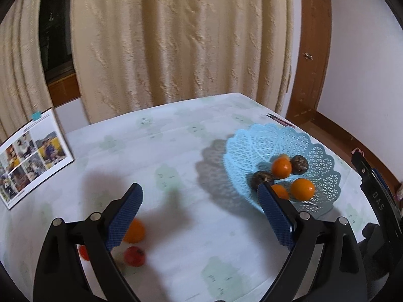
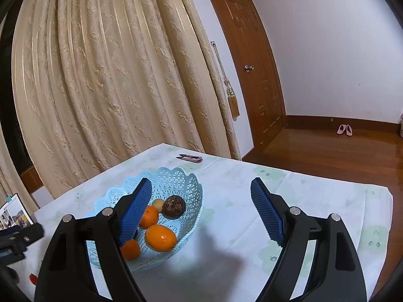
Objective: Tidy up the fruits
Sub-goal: 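Withdraw both tools from the basket toward the remaining tomatoes and orange, then close left tool on a red tomato and lift it, then close right tool on the last large orange while left tool holds the tomato, then lower the orange into the blue basket and open right tool, then lower the red tomato into the blue basket and open left tool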
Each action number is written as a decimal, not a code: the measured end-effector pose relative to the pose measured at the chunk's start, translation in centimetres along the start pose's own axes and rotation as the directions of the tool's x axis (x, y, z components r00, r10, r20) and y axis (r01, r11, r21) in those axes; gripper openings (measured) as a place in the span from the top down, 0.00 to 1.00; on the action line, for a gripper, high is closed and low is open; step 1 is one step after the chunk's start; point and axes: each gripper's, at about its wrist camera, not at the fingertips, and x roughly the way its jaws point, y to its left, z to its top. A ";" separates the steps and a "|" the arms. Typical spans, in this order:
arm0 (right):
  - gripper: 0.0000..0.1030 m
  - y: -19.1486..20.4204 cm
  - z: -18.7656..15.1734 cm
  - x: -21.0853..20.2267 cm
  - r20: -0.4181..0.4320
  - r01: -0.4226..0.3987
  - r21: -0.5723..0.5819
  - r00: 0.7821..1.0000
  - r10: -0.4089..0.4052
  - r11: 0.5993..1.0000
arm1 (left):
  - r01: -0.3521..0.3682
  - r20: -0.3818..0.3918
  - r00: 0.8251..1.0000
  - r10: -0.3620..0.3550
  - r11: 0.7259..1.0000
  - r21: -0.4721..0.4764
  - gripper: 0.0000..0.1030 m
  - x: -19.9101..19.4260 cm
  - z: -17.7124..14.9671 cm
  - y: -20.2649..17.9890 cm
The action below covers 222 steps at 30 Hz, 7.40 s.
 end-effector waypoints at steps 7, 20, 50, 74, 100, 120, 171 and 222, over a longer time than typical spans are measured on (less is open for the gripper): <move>0.20 0.7 -0.4 -0.1 0.008 0.019 -0.039 1.000 -0.018 0.999 | -0.037 -0.001 0.999 0.037 0.998 -0.056 0.10 -1.6 -0.9 3.3; 0.20 3.3 -1.6 -1.3 0.028 0.002 -0.130 1.000 0.002 0.991 | -0.106 -0.024 0.994 0.104 0.983 -0.150 0.10 -3.6 -2.4 9.6; 0.16 6.1 -3.1 -2.2 -0.070 -0.153 -0.181 0.987 0.143 0.971 | -0.186 -0.259 0.958 0.124 0.956 -0.229 0.29 1.5 -8.5 16.9; 0.16 6.1 -3.1 -2.2 -0.067 -0.152 -0.182 0.988 0.142 0.971 | -0.201 -0.236 0.958 0.162 0.967 -0.154 0.74 0.3 -9.5 15.6; 0.16 23.2 -9.3 0.4 -0.575 -0.613 -0.207 0.707 0.411 0.763 | -0.233 -0.120 0.971 0.207 0.935 -0.267 0.73 -6.0 -8.8 18.4; 0.57 28.5 -14.5 3.8 -0.697 -0.638 -0.320 0.659 0.282 0.700 | -0.235 -0.132 0.970 0.205 0.930 -0.284 0.73 -5.8 -8.9 18.8; 0.61 10.8 -2.4 3.7 -0.267 -0.246 -0.178 0.944 0.194 0.953 | -0.225 -0.145 0.970 0.197 0.950 -0.215 0.73 -4.5 -9.3 16.7; 0.29 1.1 -0.3 1.0 -0.047 -0.052 0.071 0.997 0.055 0.996 | -0.003 -0.069 0.998 0.006 0.999 0.042 0.73 1.1 -0.5 -0.5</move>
